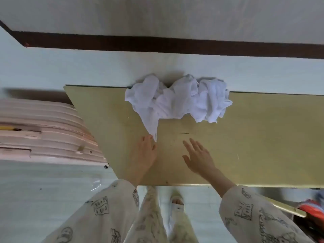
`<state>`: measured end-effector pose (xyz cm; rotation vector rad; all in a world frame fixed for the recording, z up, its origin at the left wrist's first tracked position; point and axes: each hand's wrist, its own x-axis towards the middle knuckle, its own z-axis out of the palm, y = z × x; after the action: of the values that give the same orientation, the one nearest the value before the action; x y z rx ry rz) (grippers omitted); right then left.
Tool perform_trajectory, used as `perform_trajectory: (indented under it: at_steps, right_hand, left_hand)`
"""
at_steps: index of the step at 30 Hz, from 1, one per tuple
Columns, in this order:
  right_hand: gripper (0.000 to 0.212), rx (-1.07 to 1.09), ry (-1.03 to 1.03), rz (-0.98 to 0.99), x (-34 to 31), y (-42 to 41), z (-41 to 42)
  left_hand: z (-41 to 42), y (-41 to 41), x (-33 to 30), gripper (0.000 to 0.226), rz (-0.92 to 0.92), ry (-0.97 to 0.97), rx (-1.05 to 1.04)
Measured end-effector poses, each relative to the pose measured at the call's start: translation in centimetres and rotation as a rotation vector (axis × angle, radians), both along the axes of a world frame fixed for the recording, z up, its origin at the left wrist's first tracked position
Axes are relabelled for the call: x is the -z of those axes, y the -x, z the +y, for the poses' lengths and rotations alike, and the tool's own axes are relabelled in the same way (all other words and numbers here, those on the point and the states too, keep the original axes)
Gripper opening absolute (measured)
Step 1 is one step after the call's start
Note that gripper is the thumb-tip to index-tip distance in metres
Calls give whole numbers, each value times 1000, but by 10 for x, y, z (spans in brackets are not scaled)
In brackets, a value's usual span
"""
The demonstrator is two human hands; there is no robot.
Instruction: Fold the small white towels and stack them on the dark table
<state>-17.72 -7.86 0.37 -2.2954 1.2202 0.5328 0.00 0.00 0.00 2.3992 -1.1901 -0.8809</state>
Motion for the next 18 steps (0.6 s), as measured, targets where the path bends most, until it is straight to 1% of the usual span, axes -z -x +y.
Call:
perform_trajectory:
  at_steps: [2, 5, 7, 9, 11, 13, 16, 18]
  right_hand:
    - [63, -7, -30, 88, 14, -11, -11]
    - [74, 13, -60, 158, 32, -15, -12]
    - [79, 15, -45, 155, 39, -14, -6]
    - [80, 22, -37, 134, 40, -13, -7]
    - [79, 24, -43, 121, 39, -13, -9]
    - [80, 24, -35, 112, 39, -14, -8]
    - [79, 28, -32, 124, 37, -14, -9]
    - [76, 21, -62, 165, 31, -19, -13]
  left_hand:
    - [-18, -9, 4, 41, 76, -7, -126]
    - [-34, -16, 7, 48, 20, -102, -86]
    - [-37, -22, 15, 40, -38, -137, -31]
    - [-39, -30, 22, 25, -63, -120, -12]
    - [-42, -35, 20, 15, -12, -80, -33]
    - [-44, -36, 12, 6, 4, 23, -7]
    - [-49, -37, -10, 11, -13, 236, 45]
    - [-53, -38, -30, 6, -1, 333, 27]
